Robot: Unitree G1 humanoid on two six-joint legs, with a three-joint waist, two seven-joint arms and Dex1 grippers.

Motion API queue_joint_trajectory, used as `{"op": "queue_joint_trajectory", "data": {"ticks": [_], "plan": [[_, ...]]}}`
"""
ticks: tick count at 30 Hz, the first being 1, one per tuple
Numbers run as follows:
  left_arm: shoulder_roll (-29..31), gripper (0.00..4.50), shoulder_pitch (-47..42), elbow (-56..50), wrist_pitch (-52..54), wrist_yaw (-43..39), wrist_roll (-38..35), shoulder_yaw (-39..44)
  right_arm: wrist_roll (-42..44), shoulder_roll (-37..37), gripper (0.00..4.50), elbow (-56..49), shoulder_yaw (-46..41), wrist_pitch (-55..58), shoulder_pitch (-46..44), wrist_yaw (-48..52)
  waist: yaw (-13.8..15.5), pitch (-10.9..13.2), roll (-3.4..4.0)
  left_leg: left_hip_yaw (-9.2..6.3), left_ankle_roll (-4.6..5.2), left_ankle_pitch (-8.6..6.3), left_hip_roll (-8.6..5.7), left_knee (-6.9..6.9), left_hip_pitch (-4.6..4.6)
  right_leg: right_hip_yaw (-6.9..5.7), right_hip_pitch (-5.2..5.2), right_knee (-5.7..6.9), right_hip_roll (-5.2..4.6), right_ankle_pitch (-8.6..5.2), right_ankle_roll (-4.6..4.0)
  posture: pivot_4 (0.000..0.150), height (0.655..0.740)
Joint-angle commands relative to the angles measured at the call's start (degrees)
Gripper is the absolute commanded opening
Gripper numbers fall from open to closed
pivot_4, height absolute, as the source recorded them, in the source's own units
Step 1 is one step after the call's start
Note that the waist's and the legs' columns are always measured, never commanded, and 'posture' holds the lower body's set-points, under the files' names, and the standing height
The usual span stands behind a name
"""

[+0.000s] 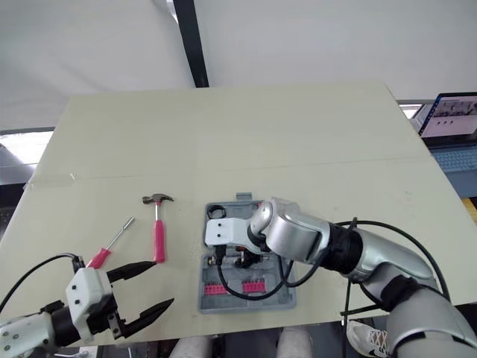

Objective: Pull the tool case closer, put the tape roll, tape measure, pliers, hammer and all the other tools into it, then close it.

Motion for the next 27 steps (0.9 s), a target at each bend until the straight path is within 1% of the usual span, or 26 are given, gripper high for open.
{"op": "queue_joint_trajectory", "data": {"ticks": [1,4,7,8,10,14,15,16,18,20,27], "plan": [[-0.3,4.50,0.7,0.0,-1.5,-0.5,0.6,-0.4,1.5,-1.5,3.36,-3.6,-3.3,1.0,-1.6,1.2,0.0,0.0,0.00,0.00,0.00,0.00,0.00,0.00,0.00,0.00,0.00,0.00,0.00,0.00,0.00,0.150,0.7400],[-0.4,4.50,0.5,0.3,-1.8,-0.5,0.7,-0.6,3.0,-2.8,3.36,-4.9,-6.2,1.6,-1.3,1.4,0.0,0.0,0.00,0.01,0.00,0.00,0.00,0.00,0.00,0.00,0.00,0.00,0.00,0.00,0.00,0.150,0.7400],[-0.5,4.50,0.3,0.5,-2.1,-0.5,0.7,-0.8,5.9,-3.4,3.36,-5.8,-11.2,1.0,1.5,1.8,0.0,0.0,-0.01,0.01,0.00,0.00,0.00,0.00,0.00,0.00,0.00,-0.01,0.00,0.00,0.00,0.150,0.7400],[-0.5,4.50,0.2,0.6,-2.2,-0.5,0.7,-0.9,6.5,-4.2,3.13,-6.3,-13.1,-1.5,3.6,1.9,0.1,0.0,-0.02,0.01,0.00,0.00,0.00,-0.01,0.00,0.00,0.00,-0.01,0.00,0.00,0.00,0.150,0.7400],[-0.6,4.50,0.0,0.8,-2.4,-0.5,0.6,-1.2,8.6,-3.8,2.58,-6.3,-18.9,-7.3,9.5,1.8,0.3,-0.1,-0.14,0.00,0.00,0.00,0.00,-0.02,0.00,-0.02,0.02,-0.02,0.00,0.00,0.00,0.150,0.7400],[-0.8,4.50,-0.5,1.1,-2.6,-1.0,-0.1,-1.7,10.8,-3.3,0.42,-5.2,-27.0,-22.1,21.8,3.1,0.3,-0.1,-0.18,0.08,0.01,-0.01,-0.01,-0.02,-0.01,0.00,0.03,-0.06,-0.01,0.00,0.00,0.150,0.7400],[-0.8,4.50,-0.6,1.2,-2.6,-1.2,-0.2,-1.8,10.6,-2.9,0.04,-4.2,-28.6,-26.7,24.3,3.3,0.3,-0.1,-0.18,0.09,0.01,-0.01,0.00,-0.02,-0.01,-0.01,0.03,-0.06,-0.01,0.00,0.00,0.150,0.7400],[-0.7,4.50,-0.7,1.3,-2.6,-1.3,-0.2,-1.9,10.5,-2.8,0.04,-3.2,-29.6,-30.4,26.6,4.0,0.3,-0.1,-0.18,0.10,0.01,-0.01,0.00,-0.02,0.00,-0.01,0.03,-0.06,-0.01,0.00,0.00,0.150,0.7400],[-0.6,4.50,-0.8,1.4,-2.7,-1.5,-0.1,-1.9,9.5,-3.2,0.04,-1.6,-30.0,-34.5,29.0,5.1,0.2,-0.1,-0.18,0.13,0.01,-0.01,0.01,-0.02,0.03,0.01,0.04,-0.05,0.00,0.00,0.00,0.150,0.7400],[-0.5,4.50,-0.9,1.5,-2.8,-1.5,0.0,-1.8,7.9,-3.6,0.04,0.6,-28.8,-34.5,29.2,5.5,0.1,-0.1,-0.18,0.13,0.01,-0.01,0.01,-0.02,0.04,0.02,0.04,-0.05,0.00,0.00,0.00,0.150,0.7400],[-0.5,4.50,-0.9,1.0,-2.6,-1.4,0.1,-1.9,2.4,-1.0,0.04,6.3,-26.3,-39.8,30.1,4.6,0.2,-0.1,-0.19,0.12,0.01,-0.01,0.01,-0.02,0.06,0.01,0.05,-0.05,-0.01,0.00,0.00,0.150,0.7400]]}}
